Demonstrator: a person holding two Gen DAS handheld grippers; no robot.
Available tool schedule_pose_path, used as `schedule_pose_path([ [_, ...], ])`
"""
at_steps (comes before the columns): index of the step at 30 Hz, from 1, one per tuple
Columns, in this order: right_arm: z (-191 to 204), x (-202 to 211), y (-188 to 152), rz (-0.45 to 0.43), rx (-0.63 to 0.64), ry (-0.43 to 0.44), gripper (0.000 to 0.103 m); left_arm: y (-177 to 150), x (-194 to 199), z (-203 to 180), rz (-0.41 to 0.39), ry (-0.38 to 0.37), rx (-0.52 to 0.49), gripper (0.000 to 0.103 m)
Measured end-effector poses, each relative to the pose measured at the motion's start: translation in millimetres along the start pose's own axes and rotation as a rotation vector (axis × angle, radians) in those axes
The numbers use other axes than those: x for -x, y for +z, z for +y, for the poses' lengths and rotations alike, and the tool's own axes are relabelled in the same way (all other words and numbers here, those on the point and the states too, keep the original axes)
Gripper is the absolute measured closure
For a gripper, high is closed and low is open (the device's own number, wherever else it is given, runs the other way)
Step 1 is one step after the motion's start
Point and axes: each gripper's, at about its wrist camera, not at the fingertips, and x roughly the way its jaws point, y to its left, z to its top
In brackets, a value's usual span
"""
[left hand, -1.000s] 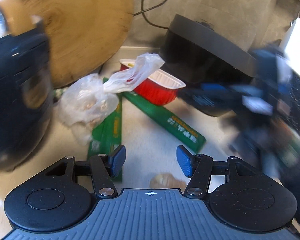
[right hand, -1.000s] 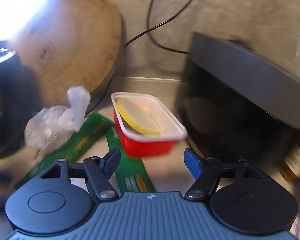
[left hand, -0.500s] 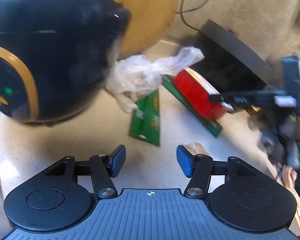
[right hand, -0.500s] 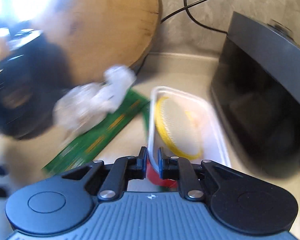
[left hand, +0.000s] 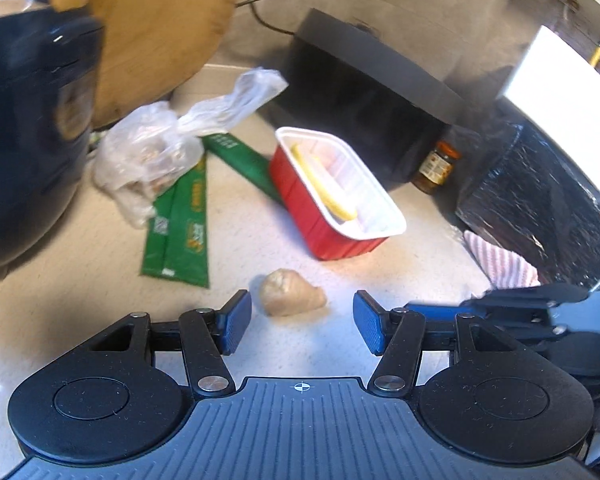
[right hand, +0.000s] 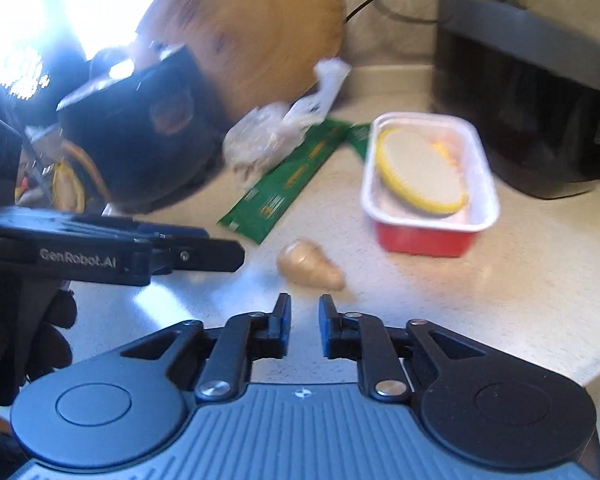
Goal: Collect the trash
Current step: 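Move both grippers back over the counter toward the ginger root, then grasp the ginger root with the left gripper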
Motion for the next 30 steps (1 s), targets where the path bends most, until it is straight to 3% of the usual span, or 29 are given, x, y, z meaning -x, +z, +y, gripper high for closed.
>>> schedule_pose_path([
  [5, -18.8, 7.7, 11.1, -0.093, -0.034, -0.149, 0.064, 1.6, -5.1, -5.2, 0.015, 0.014, -0.008, 0.041],
  [8, -25.5, -4.8, 20.3, -0.096, -0.03, -0.204, 0.062, -2.4, -6.0, -5.5, 0.026, 0.035, -0.037, 0.041],
  [12, -27.8, -20.6, 23.4, -0.075, -0.047, -0.152, 0.053, -4.9, -9.3, -4.8, 0.042, 0.043, -0.068, 0.041],
  [16, -32.7, -25.1, 22.9, -0.084, -0.078, -0.151, 0.048, -0.2, -30.9, -6.6, 0.049, 0.096, -0.089, 0.041],
  [18, -37.6, -24.0, 22.1, -0.097, -0.105, -0.156, 0.04, 4.3, -47.3, -9.1, 0.05, 0.119, -0.081, 0.041],
  [24, -62.2, -16.1, 11.8, -0.1, -0.172, -0.206, 0.036, 2.3, -95.1, -29.4, 0.115, 0.162, -0.221, 0.038],
  [30, -80.9, -10.8, -5.5, -0.087, -0.207, -0.248, 0.033, 3.1, -103.9, -25.7, 0.103, 0.158, -0.203, 0.036],
])
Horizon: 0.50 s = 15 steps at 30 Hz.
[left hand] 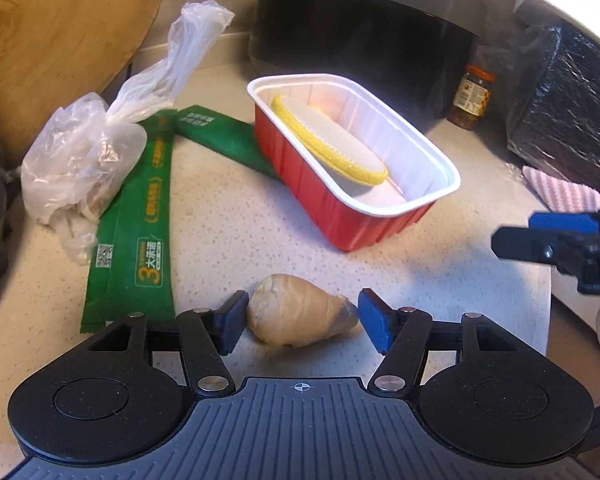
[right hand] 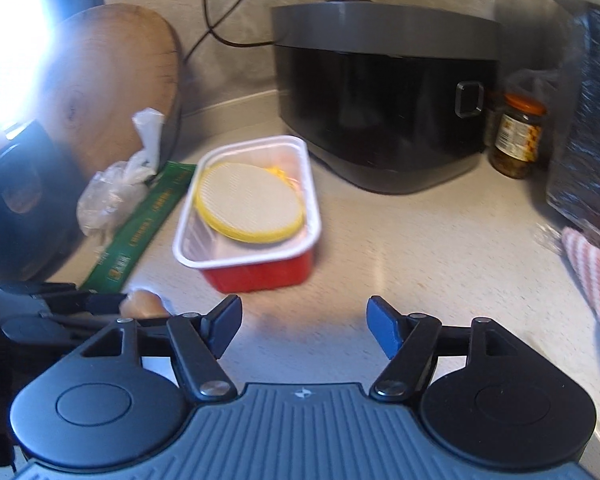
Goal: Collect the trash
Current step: 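Grasp the ginger root with the left gripper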
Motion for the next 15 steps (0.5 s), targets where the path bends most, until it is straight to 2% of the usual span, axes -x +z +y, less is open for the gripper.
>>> schedule_pose_path([
  [4, -8.6, -2.4, -5.1, 0.016, -0.032, 0.002, 0.033, 4.9, -8.2, -3.2, 0.026, 0.004, -0.009, 0.035],
  [11, -10.8, -1.5, -9.4, 0.022, -0.032, 0.004, 0.032, 9.8, -14.1, -5.1, 0.015, 0.009, -0.019, 0.036],
  [15, -10.8, -0.6, -7.4, 0.013, -0.02, -0.004, 0.032, 6.3, -11.3, -2.2, 0.001, -0.032, -0.022, 0.035],
])
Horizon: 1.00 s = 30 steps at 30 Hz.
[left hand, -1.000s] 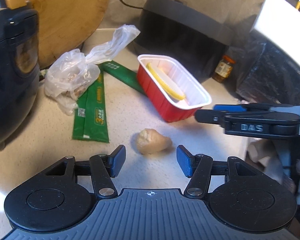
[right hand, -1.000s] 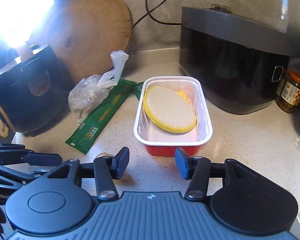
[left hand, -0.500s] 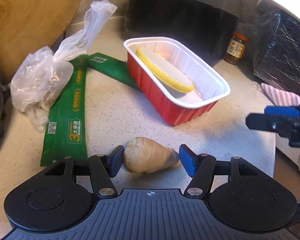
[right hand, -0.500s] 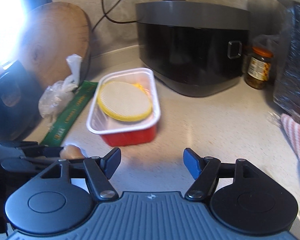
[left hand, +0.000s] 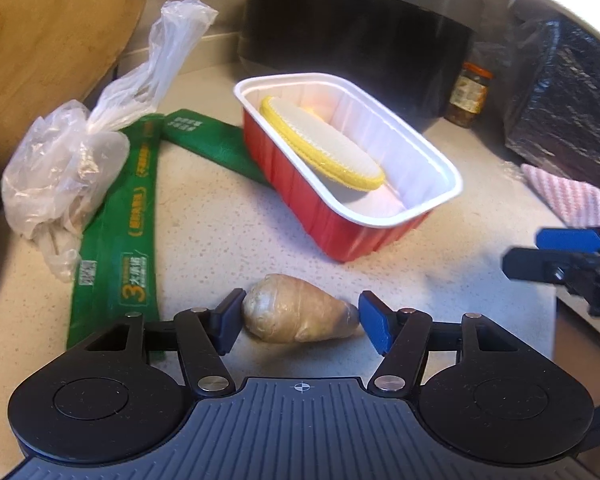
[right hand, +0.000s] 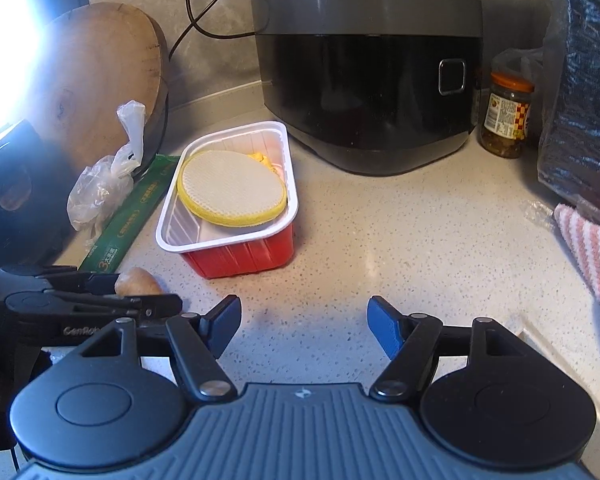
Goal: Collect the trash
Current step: 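Grasp the ginger root with the left gripper, then grasp the yellow-rimmed round pad in the red tray with the right gripper while the left holds ginger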
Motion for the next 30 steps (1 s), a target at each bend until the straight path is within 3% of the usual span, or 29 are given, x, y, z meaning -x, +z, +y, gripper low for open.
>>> schedule_pose_path([
  [5, 5.8, -0.8, 11.3, -0.025, 0.056, -0.014, 0.032, -6.2, 13.7, 0.6, -0.006, -0.014, 0.001, 0.035],
  [9, 17.3, -5.2, 27.2, -0.055, 0.115, -0.001, 0.032, -11.0, 34.8, 6.6, 0.025, -0.006, 0.065, 0.036],
  [11, 29.7, -11.0, 38.5, -0.072, 0.202, 0.004, 0.033, -14.3, 47.8, 11.9, 0.024, -0.016, 0.105, 0.036],
  [14, 52.0, -26.4, 55.4, -0.052, 0.395, 0.042, 0.053, -18.6, 67.5, 20.3, -0.003, -0.01, 0.14, 0.036],
  [18, 74.9, -57.8, 73.3, 0.045, 0.563, 0.099, 0.055, -22.0, 89.4, 33.7, -0.035, 0.004, 0.183, 0.036],
  [24, 87.9, -106.4, 86.0, 0.193, 0.638, 0.148, 0.05, -32.5, 112.4, 53.5, -0.065, 0.04, 0.253, 0.036],
  [29, 84.8, -130.6, 88.6, 0.196, 0.575, 0.098, 0.05, -42.1, 121.3, 65.8, -0.068, 0.063, 0.297, 0.036],
  [30, 83.8, -130.3, 90.3, 0.191, 0.544, 0.099, 0.055, -43.1, 121.4, 67.3, -0.065, 0.066, 0.301, 0.036],
])
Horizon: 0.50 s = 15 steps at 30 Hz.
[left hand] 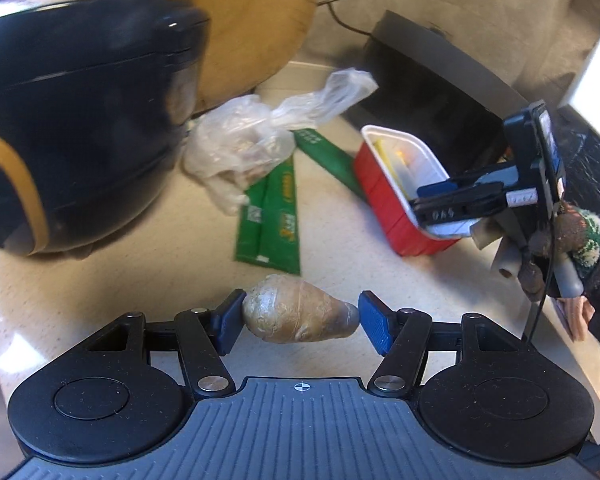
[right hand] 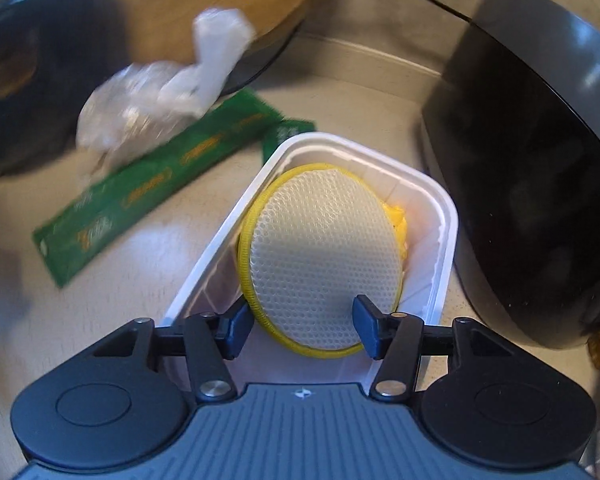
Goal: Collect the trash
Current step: 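Grasp the yellow-rimmed round pad in the red tray with the right gripper while the left holds ginger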
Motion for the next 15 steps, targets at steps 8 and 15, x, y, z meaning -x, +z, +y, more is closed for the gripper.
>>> schedule_pose_path([
  [8, 4.3, 42.4, 1.8, -0.131, -0.123, -0.048, 0.088, 0.9, -3.3, 2.2, 0.023, -0.017, -0.001, 0.036],
  [15, -2.8, 108.0, 1.6, -0.258, -0.249, -0.038, 0.088, 6.4, -3.2, -7.7, 0.032, -0.065, -0.058, 0.036],
])
